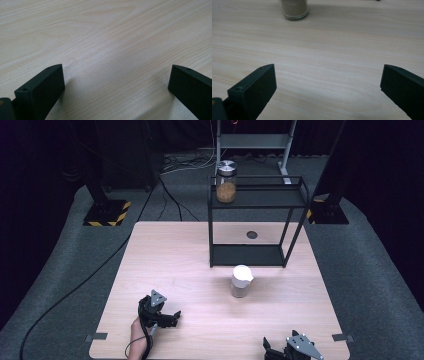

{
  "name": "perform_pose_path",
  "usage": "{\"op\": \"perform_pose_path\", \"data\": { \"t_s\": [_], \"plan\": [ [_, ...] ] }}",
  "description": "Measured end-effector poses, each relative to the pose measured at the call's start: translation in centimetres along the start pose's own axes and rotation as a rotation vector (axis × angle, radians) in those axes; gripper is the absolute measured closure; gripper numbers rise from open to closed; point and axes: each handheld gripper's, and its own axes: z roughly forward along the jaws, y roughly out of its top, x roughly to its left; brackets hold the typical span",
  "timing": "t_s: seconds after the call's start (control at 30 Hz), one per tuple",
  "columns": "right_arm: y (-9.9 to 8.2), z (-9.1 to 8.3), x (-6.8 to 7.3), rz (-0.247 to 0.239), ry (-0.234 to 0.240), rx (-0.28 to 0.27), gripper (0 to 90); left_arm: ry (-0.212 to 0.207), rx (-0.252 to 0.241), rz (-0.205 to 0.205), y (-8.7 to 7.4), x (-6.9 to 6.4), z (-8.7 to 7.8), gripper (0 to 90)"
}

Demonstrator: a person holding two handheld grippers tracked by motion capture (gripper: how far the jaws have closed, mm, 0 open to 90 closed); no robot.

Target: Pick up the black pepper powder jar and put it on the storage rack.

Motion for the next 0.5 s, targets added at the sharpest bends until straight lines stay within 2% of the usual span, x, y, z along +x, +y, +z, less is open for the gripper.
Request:
{"op": "perform_pose_path", "data": {
  "t_s": [0.27, 0.43, 0.5],
  "plan": [
    [1.1, 1.6, 0.9, 0.005, -0.008, -0.024, 0.0, -0.002, 0.000, 0.002, 0.0, 0.0, 0.0, 0.2],
    [1.7, 3.8, 1.5, 0.001, 0.008, -0.065, 0.0, -0.016, 0.000, 0.014, 0.0, 0.1, 0.0, 0.3],
    [2.2, 4.8, 1.4, 0.016, 0.031, -0.072, 0.0, -0.016, 0.000, 0.014, 0.0, 0.1, 0.0, 0.3]
  ]
}}
